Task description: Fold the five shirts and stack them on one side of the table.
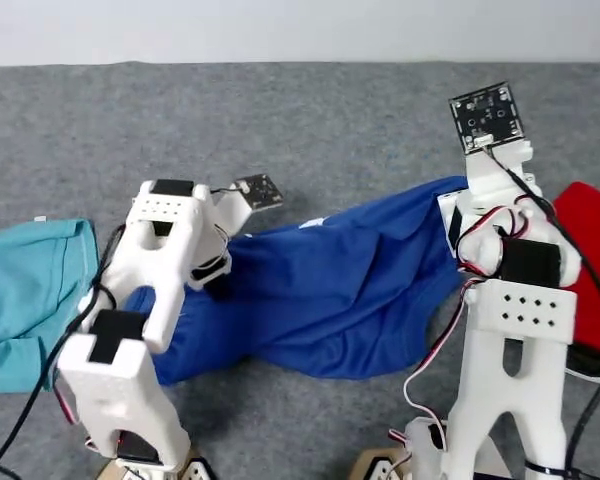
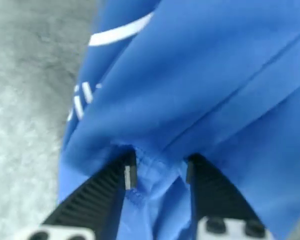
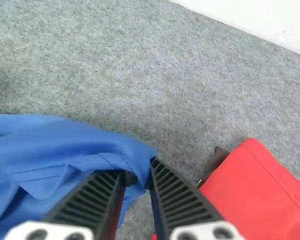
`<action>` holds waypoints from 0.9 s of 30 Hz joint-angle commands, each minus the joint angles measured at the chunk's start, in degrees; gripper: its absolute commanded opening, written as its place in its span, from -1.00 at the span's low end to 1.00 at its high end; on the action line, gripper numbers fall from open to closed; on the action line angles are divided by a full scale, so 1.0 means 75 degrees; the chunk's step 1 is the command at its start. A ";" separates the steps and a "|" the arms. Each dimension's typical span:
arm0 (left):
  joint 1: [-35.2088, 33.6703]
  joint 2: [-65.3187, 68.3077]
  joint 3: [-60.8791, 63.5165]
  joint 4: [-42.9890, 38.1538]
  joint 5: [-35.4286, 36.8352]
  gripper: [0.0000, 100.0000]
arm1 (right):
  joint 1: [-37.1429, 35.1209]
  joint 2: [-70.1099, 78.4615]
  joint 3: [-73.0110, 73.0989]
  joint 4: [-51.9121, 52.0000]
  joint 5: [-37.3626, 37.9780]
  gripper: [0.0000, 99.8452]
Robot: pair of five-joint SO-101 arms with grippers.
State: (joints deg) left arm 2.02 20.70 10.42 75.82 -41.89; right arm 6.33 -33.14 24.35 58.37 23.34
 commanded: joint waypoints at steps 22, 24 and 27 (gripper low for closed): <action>-0.0047 -0.0703 -0.5421 0.3305 -0.0035 -0.99 | 0.0053 -0.0217 -0.0129 0.0053 0.0070 -0.98; -0.0047 -0.1102 -0.5187 0.3305 -0.0059 -0.98 | 0.0053 -0.0217 -0.0258 0.0111 0.0070 -0.98; -0.0059 -0.1805 -0.4390 0.3305 -0.0082 -0.94 | -0.0018 -0.0205 -0.0551 0.0275 0.0070 -0.98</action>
State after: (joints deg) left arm 2.11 14.02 -25.71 98.95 -42.24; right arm 6.33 -33.14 24.35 59.52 23.34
